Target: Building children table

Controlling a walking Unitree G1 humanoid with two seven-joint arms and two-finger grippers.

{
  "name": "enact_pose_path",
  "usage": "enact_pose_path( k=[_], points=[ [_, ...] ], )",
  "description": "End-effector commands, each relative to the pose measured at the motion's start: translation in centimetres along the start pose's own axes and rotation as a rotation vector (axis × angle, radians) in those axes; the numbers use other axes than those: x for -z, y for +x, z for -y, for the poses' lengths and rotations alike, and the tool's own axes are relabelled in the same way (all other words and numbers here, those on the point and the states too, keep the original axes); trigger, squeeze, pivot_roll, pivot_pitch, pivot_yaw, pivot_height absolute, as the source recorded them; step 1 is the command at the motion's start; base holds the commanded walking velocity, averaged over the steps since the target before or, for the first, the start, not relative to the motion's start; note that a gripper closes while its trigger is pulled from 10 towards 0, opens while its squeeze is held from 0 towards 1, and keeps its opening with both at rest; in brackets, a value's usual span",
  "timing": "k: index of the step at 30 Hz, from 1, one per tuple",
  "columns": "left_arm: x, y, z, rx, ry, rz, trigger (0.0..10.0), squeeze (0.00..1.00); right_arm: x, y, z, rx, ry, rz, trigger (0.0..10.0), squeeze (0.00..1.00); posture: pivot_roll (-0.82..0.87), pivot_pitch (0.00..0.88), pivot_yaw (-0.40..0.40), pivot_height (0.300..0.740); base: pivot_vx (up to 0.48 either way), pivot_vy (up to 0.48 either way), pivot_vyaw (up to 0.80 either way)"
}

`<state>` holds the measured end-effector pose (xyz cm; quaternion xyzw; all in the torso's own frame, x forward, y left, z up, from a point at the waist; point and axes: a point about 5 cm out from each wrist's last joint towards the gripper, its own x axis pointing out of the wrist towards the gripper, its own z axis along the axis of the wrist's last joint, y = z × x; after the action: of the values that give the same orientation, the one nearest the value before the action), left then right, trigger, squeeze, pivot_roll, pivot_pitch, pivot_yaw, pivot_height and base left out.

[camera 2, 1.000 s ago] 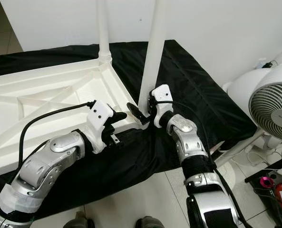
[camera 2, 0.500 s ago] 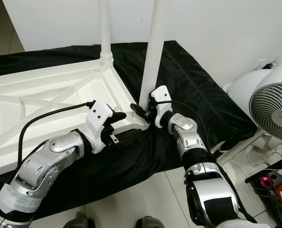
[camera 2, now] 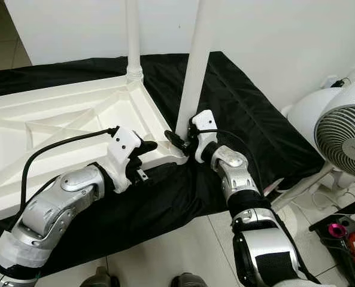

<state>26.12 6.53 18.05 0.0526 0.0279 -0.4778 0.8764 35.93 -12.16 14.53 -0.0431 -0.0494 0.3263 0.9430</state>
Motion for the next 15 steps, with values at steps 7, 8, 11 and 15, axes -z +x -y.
enact_pose_path(
  k=[7,8,11,15],
  points=[
    [0.2,-0.1,0.5,0.048,-0.003,-0.01,10.0,0.0,0.8,0.1,-1.2,0.231,0.066,-0.007,10.0,0.0,-0.07,0.047,-0.025,0.74,0.0,0.0,0.0],
    [0.2,-0.1,0.5,0.048,-0.003,-0.01,10.0,0.0,0.8,0.1,-1.2,0.231,0.066,-0.007,10.0,0.0,-0.07,0.047,-0.025,0.74,0.0,0.0,0.0],
    [0.3,-0.2,0.4,0.047,-0.005,-0.014,10.0,0.0,1.0,0.1,-1.8,0.404,0.132,-0.021,10.0,0.0,-0.07,0.049,-0.029,0.74,0.0,0.0,0.0],
    [0.3,-0.4,0.5,0.044,-0.01,-0.018,10.0,0.0,1.2,-0.2,-3.4,0.62,0.196,-0.047,10.0,0.0,-0.06,0.054,-0.034,0.74,0.0,0.0,0.0]
  ],
)
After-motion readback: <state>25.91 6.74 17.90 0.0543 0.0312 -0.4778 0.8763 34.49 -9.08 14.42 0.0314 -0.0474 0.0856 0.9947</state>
